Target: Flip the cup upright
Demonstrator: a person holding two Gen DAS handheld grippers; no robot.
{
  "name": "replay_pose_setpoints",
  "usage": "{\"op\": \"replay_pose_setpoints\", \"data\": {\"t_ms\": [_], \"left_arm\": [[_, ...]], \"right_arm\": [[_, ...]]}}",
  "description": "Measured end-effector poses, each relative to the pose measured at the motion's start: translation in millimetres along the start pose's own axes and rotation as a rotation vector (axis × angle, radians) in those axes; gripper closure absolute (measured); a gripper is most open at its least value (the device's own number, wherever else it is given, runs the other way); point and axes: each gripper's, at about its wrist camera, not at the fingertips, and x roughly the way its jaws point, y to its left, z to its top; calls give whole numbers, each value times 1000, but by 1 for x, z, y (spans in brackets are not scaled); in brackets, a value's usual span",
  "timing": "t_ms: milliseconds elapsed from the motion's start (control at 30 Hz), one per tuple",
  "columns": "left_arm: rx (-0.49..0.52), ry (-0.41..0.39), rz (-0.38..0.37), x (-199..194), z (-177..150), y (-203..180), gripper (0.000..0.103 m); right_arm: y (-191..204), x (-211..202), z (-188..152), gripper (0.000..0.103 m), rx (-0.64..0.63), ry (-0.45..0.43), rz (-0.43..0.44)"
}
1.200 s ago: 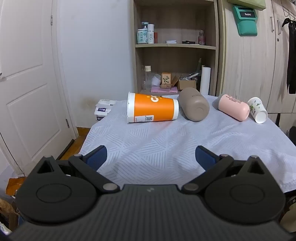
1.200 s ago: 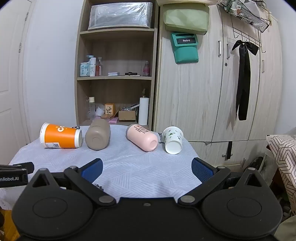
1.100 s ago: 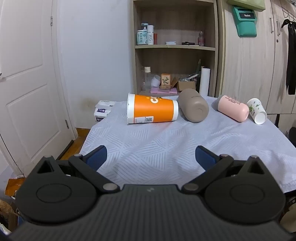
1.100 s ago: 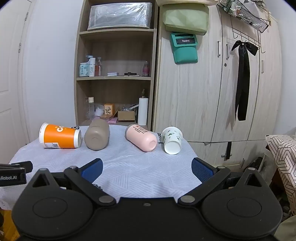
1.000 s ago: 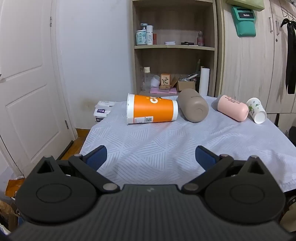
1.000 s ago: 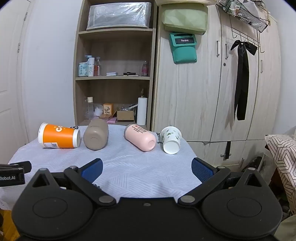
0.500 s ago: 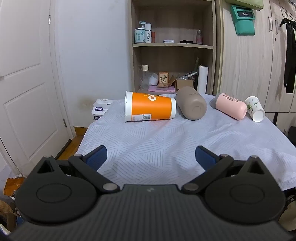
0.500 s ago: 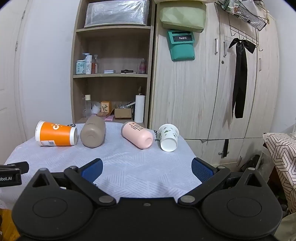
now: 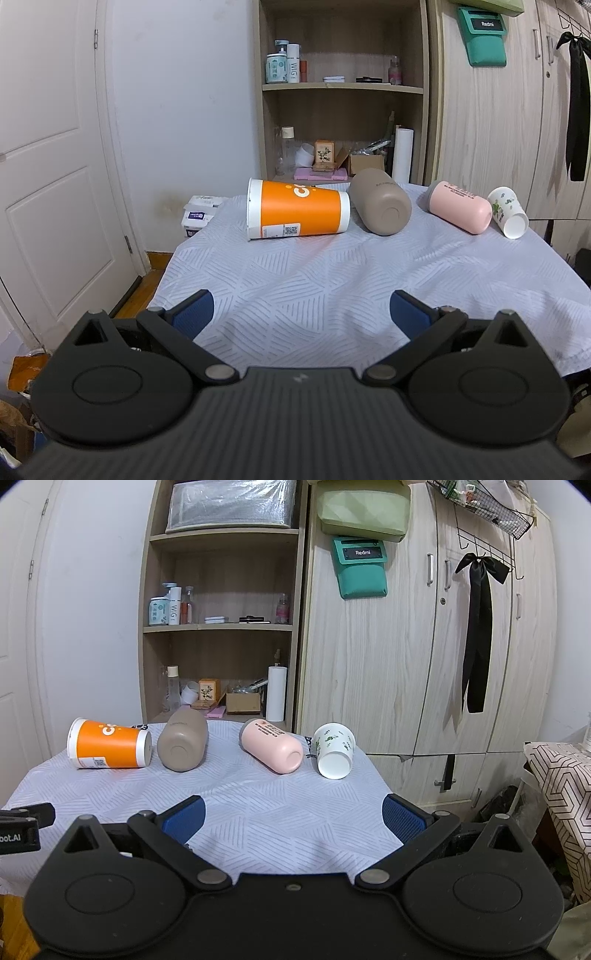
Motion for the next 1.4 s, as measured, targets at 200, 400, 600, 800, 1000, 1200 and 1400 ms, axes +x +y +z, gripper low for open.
{"op": "replay_pose_setpoints", "data": {"t_ms": [200,400,600,800,1000,1200,1400], "left_arm": [[-1,2,-4,1,0,0,0],[-1,3,-4,2,-1,0,0],[-5,12,2,4,-3,0,0],[-1,17,5,3,-3,1,0],[-2,21,11,3,-1,3,0],[-2,23,11,2,-2,4,0],[-1,31,13,3,-1,5,0]], "right_arm": [[0,0,-1,0,-2,0,1],[2,0,-2,0,-4,1,1],[2,1,-2,0,-4,2,2],[3,1,-2,0,-4,5,0],[3,1,-2,0,-5,5,0],[4,1,-3,0,-10,7,0],[5,2,-3,0,-15,6,7]]}}
